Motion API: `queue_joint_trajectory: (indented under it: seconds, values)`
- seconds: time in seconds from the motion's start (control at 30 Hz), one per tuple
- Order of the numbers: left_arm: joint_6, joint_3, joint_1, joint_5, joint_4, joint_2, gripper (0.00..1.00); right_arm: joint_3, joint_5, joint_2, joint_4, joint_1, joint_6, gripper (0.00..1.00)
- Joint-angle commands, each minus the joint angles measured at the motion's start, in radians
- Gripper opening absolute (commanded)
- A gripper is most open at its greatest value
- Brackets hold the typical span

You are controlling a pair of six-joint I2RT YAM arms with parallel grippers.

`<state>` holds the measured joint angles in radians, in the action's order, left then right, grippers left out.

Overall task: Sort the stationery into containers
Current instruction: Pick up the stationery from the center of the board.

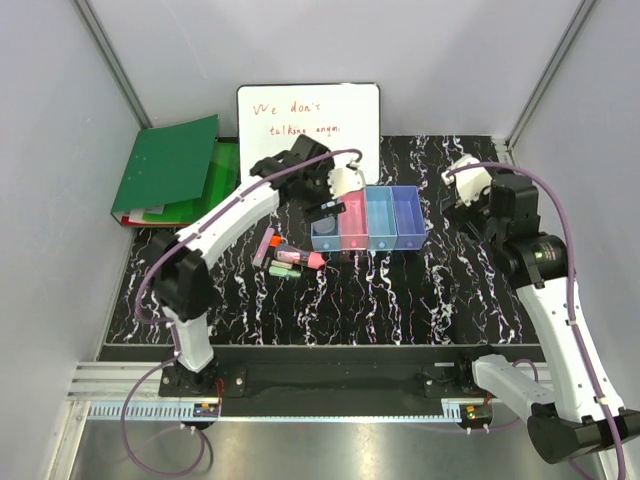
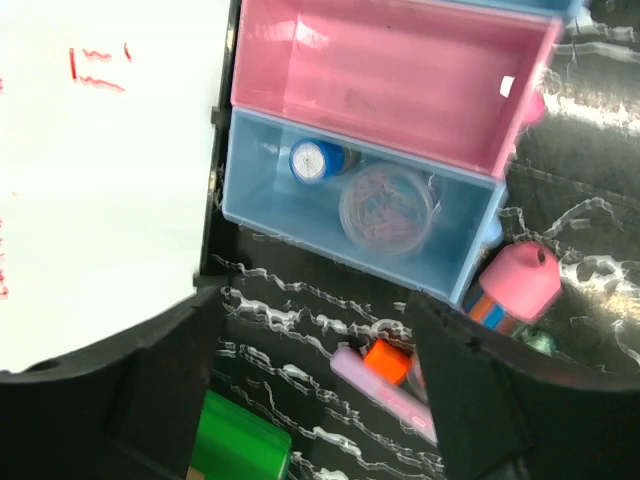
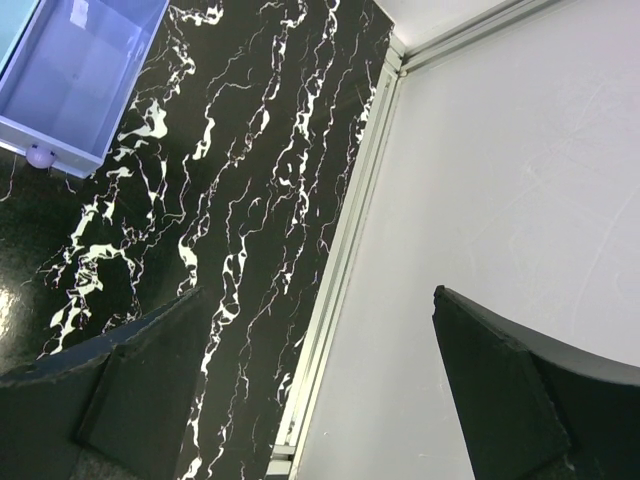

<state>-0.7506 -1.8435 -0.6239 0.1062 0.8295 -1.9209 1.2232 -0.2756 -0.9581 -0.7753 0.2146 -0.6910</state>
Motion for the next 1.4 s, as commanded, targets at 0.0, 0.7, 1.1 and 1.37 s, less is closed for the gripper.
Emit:
queue_joint_trajectory:
  seconds: [0.0, 0.7, 1.1, 1.37]
  values:
    - [-0.106, 0.284, 0.003, 0.016, -0.062, 0.196, 0.86, 0.056, 0.013, 0.018, 0.022, -0.006, 0.015, 0.99]
    - [-0.48, 0.451, -0.01, 0.013, -0.112, 0.08, 0.91, 0.061, -0.004, 0.012, 0.004, -0.009, 0.002, 1.0]
    - [-0.497, 0.513, 0.019, -0.016, -0.11, 0.077, 0.9, 0.059, 0.003, 0.005, 0.008, -0.011, 0.01, 0.99]
    - [-0.506, 0.543, 0.053, -0.02, -0.109, 0.085, 0.89, 0.059, 0.0, 0.005, 0.007, -0.011, 0.011, 0.99]
